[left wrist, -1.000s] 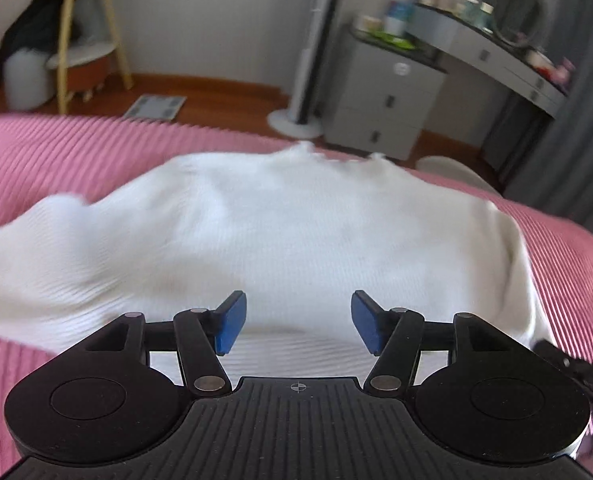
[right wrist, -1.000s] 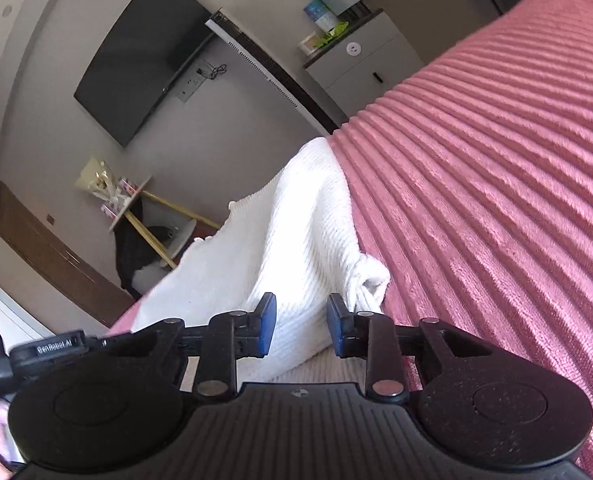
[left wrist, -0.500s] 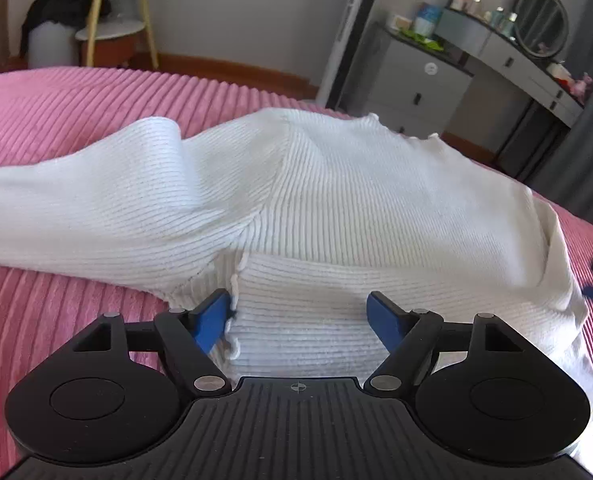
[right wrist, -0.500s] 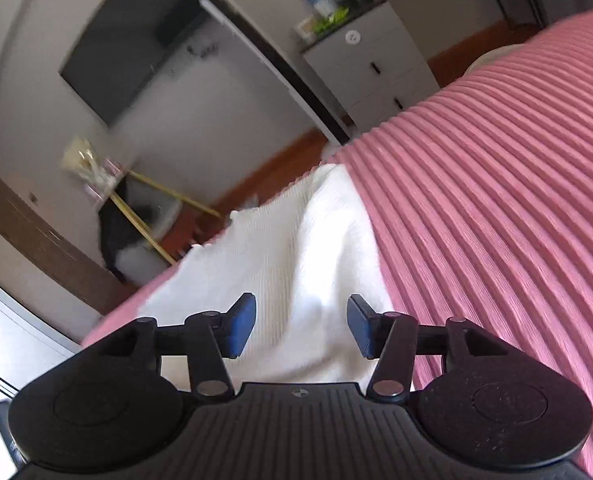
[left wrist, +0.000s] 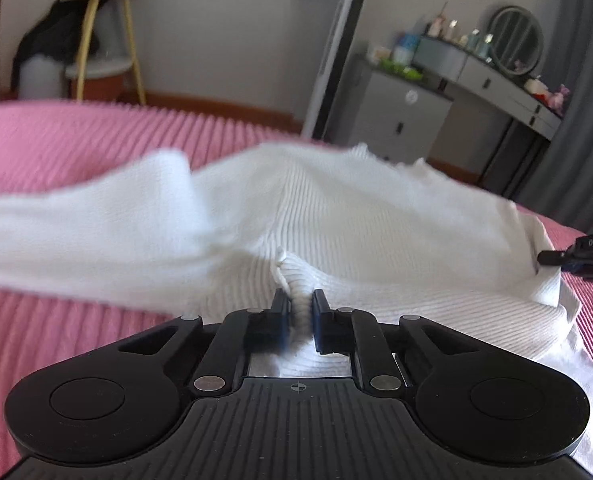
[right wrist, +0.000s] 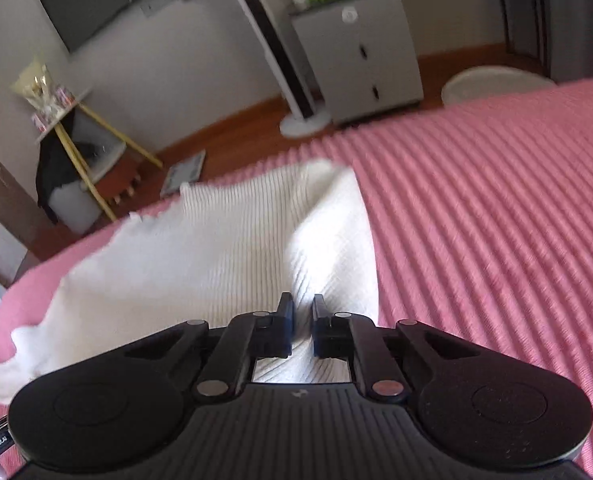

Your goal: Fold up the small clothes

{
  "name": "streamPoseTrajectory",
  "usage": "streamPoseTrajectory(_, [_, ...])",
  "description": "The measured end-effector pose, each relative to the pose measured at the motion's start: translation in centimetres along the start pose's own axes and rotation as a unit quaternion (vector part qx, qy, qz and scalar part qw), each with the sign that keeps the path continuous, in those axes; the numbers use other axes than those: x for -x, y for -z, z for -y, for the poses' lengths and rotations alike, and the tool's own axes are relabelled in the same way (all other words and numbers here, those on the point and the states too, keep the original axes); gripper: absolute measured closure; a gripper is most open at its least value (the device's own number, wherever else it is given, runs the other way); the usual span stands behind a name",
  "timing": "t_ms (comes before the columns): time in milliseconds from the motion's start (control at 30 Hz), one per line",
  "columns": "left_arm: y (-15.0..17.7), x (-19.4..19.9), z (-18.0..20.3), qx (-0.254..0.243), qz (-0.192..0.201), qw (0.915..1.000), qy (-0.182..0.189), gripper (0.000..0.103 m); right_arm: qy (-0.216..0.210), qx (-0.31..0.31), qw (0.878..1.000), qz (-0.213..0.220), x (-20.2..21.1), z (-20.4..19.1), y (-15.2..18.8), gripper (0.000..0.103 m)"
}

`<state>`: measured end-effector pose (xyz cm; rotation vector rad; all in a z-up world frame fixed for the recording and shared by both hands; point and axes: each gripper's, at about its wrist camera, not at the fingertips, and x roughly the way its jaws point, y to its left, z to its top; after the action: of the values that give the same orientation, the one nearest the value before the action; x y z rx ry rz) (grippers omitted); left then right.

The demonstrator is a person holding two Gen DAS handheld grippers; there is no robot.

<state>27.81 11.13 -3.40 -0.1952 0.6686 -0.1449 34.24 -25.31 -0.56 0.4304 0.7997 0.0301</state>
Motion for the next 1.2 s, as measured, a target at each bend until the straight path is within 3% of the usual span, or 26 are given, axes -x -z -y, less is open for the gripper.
streamPoseTrajectory(167, [-2.7,1.3,-0.2,-0.003,0.055,0.9985,0.001,0.089,-0.052,-0.059,0.993,0.084,2.2,0.5,-1.8,0.095])
streamPoseTrajectory(267, [-4.3,1.0,-0.5,-0.003,0.073,0.9972,-0.015,0.088,-0.055,-0.079,0.989,0.115,2.0,0.4,-2.1,0.095])
streamPoseTrajectory(400, [-4.2,-1.2,-0.3,-0.007,0.021,0.9983,-0.053,0.068,0.019,-0.069,0.995,0.071,-0.9,0.4,-1.8,0.087])
streamPoseTrajectory(467, [-3.3,-1.4,-0.3,-0.016,0.001,0.9984,-0.054,0.056,0.057,-0.061,0.994,0.070,-0.6,0.8,-1.3,0.085])
streamPoseTrajectory(567, [-2.1,-0.6,-0.6,-0.016,0.006,0.9985,-0.053,0.046,0.037,-0.056,0.993,0.097,2.0,1.1,-0.2,0.084])
streamPoseTrajectory(667, [-1.3,0.2,-1.8,0.030,0.010,0.9987,-0.041,0.043,-0.008,-0.040,0.993,0.111,4.4,1.0,1.2,0.084])
streamPoseTrajectory(733, [-0.8,0.7,-2.3,0.062,0.012,0.9973,-0.037,0.038,-0.045,-0.057,0.993,0.093,4.7,1.1,2.2,0.084])
streamPoseTrajectory(800, [-0.8,1.2,-2.4,0.082,0.011,0.9960,-0.032,0.026,-0.068,-0.078,0.993,0.055,4.2,1.5,3.2,0.080])
streamPoseTrajectory(867, [-0.7,1.9,-2.7,0.101,0.013,0.9945,-0.025,0.017,-0.069,-0.105,0.992,0.027,3.5,2.1,3.8,0.063])
streamPoseTrajectory(967, [-0.7,2.8,-3.5,0.122,0.023,0.9922,-0.008,0.010,-0.062,-0.147,0.987,0.031,2.8,3.3,4.3,0.063])
streamPoseTrajectory(1067, [-0.8,2.9,-4.0,0.143,0.026,0.9894,-0.002,0.010,-0.075,-0.207,0.975,0.026,2.7,4.3,5.5,0.064])
streamPoseTrajectory(1200, [-1.0,1.8,-4.0,0.163,0.013,0.9865,0.000,0.010,-0.055,-0.170,0.983,0.033,1.9,4.0,5.5,0.081])
